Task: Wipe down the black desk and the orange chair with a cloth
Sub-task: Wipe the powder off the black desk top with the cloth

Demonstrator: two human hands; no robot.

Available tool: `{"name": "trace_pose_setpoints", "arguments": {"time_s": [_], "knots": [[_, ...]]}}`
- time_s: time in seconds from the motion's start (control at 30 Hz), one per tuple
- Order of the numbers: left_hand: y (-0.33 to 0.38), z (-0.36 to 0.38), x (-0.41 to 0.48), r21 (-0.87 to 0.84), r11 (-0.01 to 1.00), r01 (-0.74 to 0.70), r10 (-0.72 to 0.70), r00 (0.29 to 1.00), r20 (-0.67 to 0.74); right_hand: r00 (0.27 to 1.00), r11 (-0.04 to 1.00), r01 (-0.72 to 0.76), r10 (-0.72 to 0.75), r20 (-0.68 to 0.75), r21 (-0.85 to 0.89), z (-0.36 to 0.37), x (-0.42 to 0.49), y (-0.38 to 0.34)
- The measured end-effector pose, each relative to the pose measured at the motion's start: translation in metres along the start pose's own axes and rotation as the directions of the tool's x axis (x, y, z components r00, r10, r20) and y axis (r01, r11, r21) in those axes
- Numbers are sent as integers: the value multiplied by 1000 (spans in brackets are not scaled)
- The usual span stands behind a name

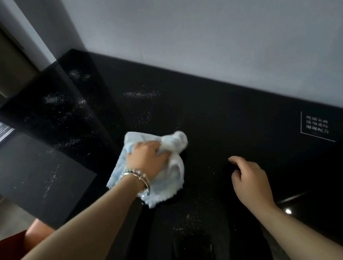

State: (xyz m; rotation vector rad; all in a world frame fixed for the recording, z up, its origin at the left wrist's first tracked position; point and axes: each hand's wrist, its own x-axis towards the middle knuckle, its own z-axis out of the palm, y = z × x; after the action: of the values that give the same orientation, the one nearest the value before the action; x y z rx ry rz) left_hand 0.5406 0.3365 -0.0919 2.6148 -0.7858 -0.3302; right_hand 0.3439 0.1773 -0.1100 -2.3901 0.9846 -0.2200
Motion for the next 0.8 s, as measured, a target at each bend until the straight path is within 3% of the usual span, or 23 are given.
{"name": "trace_pose_setpoints", "arguments": {"time_s": [0.03,0.17,0.3,0.33,0.4,0.47,0.53,0.63,0.73,0.77,0.8], "knots": [[-2,-4,11,26,999,32,-31,999,-33,1000,997,-11,10,-22,-72,-2,4,0],[-1,11,42,169,955,242,-256,964,70,996,982,-68,77,44,-176,-2,14,4],[31,30,59,150,942,300,-308,951,30,994,979,-56,74,84,-198,2,12,11],[43,40,54,174,954,243,-253,967,39,995,980,-59,74,74,-189,3,13,11],[62,68,29,242,970,-38,22,997,67,997,989,-64,70,34,-135,0,16,12],[66,78,16,296,897,-328,293,943,156,998,993,-62,63,2,-98,-7,26,12],[49,66,39,324,860,-394,365,919,149,998,992,-60,58,-17,-107,-15,38,17],[36,44,89,299,946,-130,108,990,88,992,985,-115,107,-70,-126,-28,53,29],[72,55,96,137,974,178,-177,984,-20,977,969,-196,180,-113,-151,-34,63,43],[88,66,84,111,975,193,-191,981,-25,971,964,-221,203,-127,-148,-36,67,47],[100,79,69,120,986,116,-114,993,-22,963,958,-249,230,-137,-144,-39,73,50]]}}
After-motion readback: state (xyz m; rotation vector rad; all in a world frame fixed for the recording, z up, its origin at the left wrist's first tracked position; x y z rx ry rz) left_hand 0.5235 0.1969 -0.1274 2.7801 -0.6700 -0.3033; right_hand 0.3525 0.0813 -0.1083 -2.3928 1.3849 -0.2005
